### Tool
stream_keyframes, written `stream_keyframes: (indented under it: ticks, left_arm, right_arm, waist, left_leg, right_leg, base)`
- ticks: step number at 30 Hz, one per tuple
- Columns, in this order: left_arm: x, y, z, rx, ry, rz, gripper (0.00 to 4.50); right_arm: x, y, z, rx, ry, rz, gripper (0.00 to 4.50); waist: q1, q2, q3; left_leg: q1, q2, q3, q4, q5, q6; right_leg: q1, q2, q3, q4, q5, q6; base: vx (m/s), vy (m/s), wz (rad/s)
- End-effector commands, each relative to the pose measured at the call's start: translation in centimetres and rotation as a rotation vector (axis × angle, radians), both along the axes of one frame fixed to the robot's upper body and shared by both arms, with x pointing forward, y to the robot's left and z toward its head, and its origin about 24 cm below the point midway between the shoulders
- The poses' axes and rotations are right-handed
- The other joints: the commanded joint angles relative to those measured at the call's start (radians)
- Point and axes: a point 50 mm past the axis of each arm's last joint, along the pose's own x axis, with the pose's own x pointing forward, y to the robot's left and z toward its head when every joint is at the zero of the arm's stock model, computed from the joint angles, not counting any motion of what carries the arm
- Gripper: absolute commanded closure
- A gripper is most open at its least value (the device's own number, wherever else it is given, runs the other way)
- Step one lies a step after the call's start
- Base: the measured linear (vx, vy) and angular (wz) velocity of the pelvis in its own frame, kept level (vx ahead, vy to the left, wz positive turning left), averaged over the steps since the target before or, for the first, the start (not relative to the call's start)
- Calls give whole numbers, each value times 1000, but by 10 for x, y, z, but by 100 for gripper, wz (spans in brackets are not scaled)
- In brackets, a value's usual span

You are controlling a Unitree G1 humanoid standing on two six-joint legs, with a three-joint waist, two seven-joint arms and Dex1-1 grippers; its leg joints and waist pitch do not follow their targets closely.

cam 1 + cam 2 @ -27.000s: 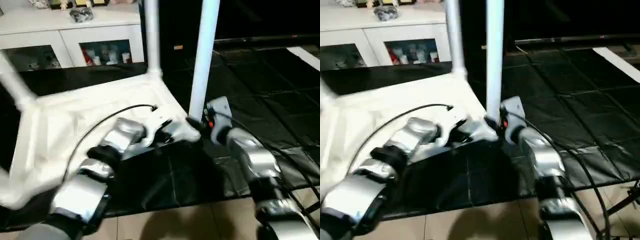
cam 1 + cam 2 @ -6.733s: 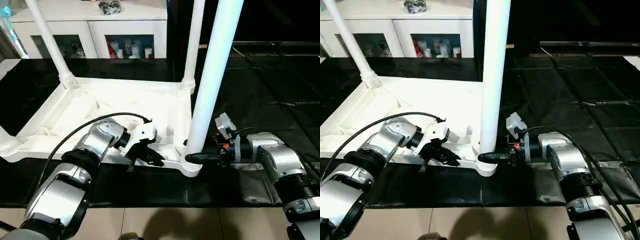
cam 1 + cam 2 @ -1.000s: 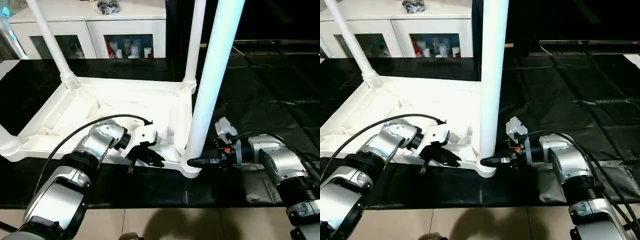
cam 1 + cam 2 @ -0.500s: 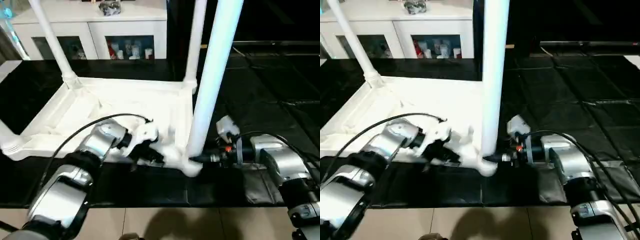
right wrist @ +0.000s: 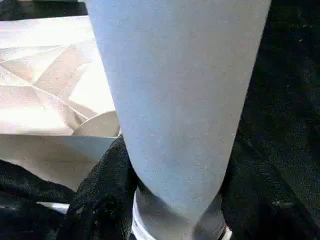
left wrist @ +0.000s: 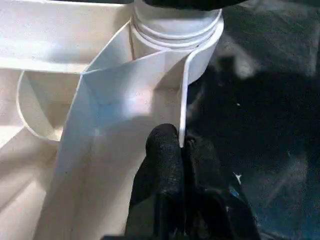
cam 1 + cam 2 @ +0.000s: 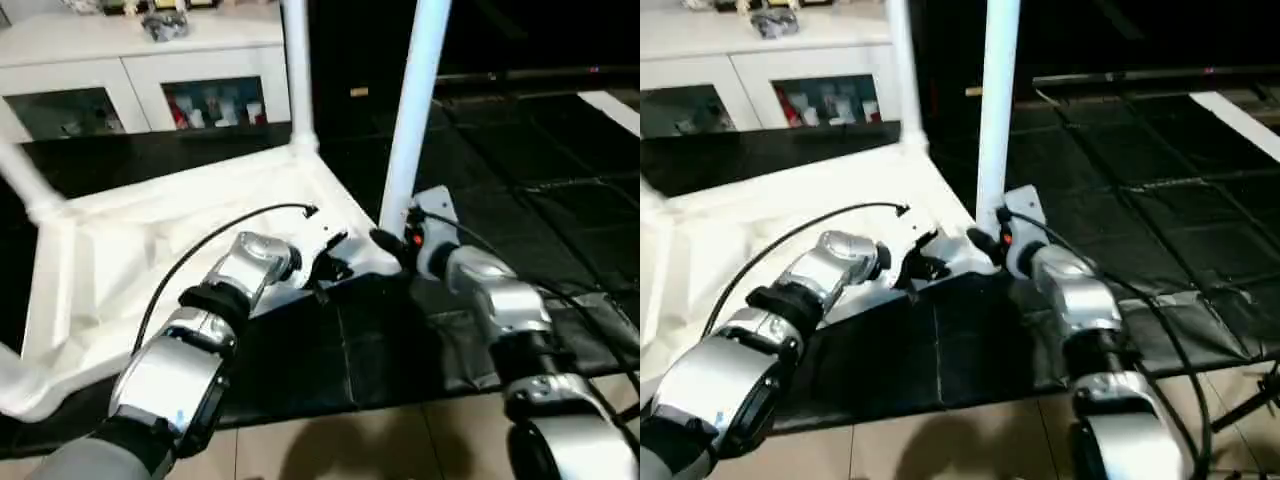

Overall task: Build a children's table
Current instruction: Rotate leg to tighten

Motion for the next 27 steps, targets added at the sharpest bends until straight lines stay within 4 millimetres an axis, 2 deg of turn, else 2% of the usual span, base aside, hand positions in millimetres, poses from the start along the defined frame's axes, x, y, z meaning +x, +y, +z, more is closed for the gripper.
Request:
stream_keyframes:
  ticks: [1, 2, 3, 6, 8, 11, 12, 14, 15, 17, 18, 19, 20, 23, 24, 27]
  left_arm:
    - [2, -34, 24, -114, -75, -70, 450]
    - [2, -34, 24, -114, -75, -71, 450]
    - [1, -32, 24, -114, -76, -74, 450]
    - [1, -28, 22, -108, -77, -88, 450]
    - [0, -25, 20, -101, -76, -99, 450]
    - [-2, -14, 16, -71, -85, -149, 450]
    - [-4, -8, 14, -58, -80, -184, 450]
    - [-7, -1, 11, -45, -67, -225, 450]
    - [-7, -1, 11, -45, -66, -227, 450]
    - [-9, 5, 10, -33, -62, -261, 450]
    - [-9, 7, 10, -27, -60, -277, 450]
    - [-13, 14, 9, -8, -55, -339, 450]
    - [-13, 14, 9, -8, -55, -339, 450]
    - [-16, 19, 10, -14, -39, -404, 450]
    - [-18, 22, 11, -12, -37, -436, 450]
    - [-23, 28, 12, 2, -26, -522, 450]
  right_arm:
    - [-12, 58, -8, 129, 57, 207, 218]
    - [-12, 58, -8, 129, 58, 207, 197]
    - [-13, 57, -8, 129, 62, 210, 183]
    - [-15, 55, -9, 129, 61, 230, 175]
    - [-16, 52, -9, 124, 56, 239, 144]
    - [-18, 40, -10, 111, 33, 252, 135]
    - [-20, 32, -10, 109, 6, 276, 111]
    - [-21, 22, -10, 99, -19, 303, 111]
    - [-21, 21, -10, 98, -20, 304, 94]
    - [-22, 11, -7, 101, -31, 326, 84]
    - [-22, 7, -6, 98, -37, 338, 73]
    - [-22, -8, -2, 72, -61, 374, 61]
    - [-22, -8, -2, 72, -61, 374, 61]
    - [-23, -20, 4, 60, -72, 426, 34]
    - [-26, -24, 7, 53, -71, 472, 20]
    - [-33, -33, 11, 35, -57, 597, 20]
  waist:
    - [8, -14, -76]
    - [8, -13, -76]
    - [5, -20, -74]
    - [6, -14, -71]
    - [6, -15, -73]
    - [6, -15, -74]
    - [6, -14, -75]
    - [10, -13, -75]
    - [10, -11, -75]
    - [13, -11, -73]
    - [17, -11, -73]
    - [24, -15, -74]
    - [24, -15, -74]
    - [41, -12, -75]
    - [47, -12, -75]
    - [60, -12, -76]
  left_leg:
    - [2, 27, -15, -59, -146, 98]
    - [2, 28, -15, -59, -148, 101]
    - [3, 27, -12, -60, -162, 108]
    - [4, 26, -12, -60, -166, 107]
    - [3, 26, -12, -60, -165, 107]
    - [1, 29, -13, -60, -163, 112]
    - [0, 29, -12, -59, -159, 117]
    - [0, 30, -10, -58, -161, 125]
    - [1, 33, -11, -59, -157, 125]
    - [4, 33, -10, -60, -171, 118]
    - [6, 34, -10, -60, -179, 116]
    - [5, 36, -10, -60, -180, 115]
    - [5, 36, -10, -60, -180, 115]
    - [8, 39, -8, -59, -169, 116]
    - [9, 41, -9, -60, -172, 116]
    - [8, 43, -10, -60, -170, 116]
  right_leg:
    - [66, -69, 54, -75, -283, -146]
    - [65, -69, 55, -74, -270, -154]
    - [67, -70, 56, -75, -266, -166]
    - [67, -71, 56, -77, -290, -164]
    - [68, -73, 56, -76, -290, -161]
    - [70, -73, 58, -71, -255, -169]
    - [70, -73, 58, -69, -240, -174]
    - [70, -72, 58, -68, -234, -178]
    - [67, -72, 59, -66, -226, -182]
    - [66, -72, 58, -68, -249, -183]
    - [65, -72, 59, -70, -262, -180]
    - [66, -74, 60, -69, -264, -177]
    - [66, -74, 60, -69, -264, -177]
    - [62, -75, 63, -65, -249, -183]
    - [61, -74, 63, -65, -250, -183]
    - [62, -75, 65, -60, -233, -183]
  base:
    - [0, 0, 0]
    - [0, 0, 0]
    - [0, 0, 0]
    - [0, 0, 0]
    - [0, 0, 0]
    - [0, 0, 0]
    - [0, 0, 0]
    - [0, 0, 0]
    - [0, 0, 0]
    - [0, 0, 0]
    - [0, 0, 0]
    - [0, 0, 0]
    - [0, 0, 0]
    - [0, 0, 0]
    - [0, 0, 0]
    - [0, 0, 0]
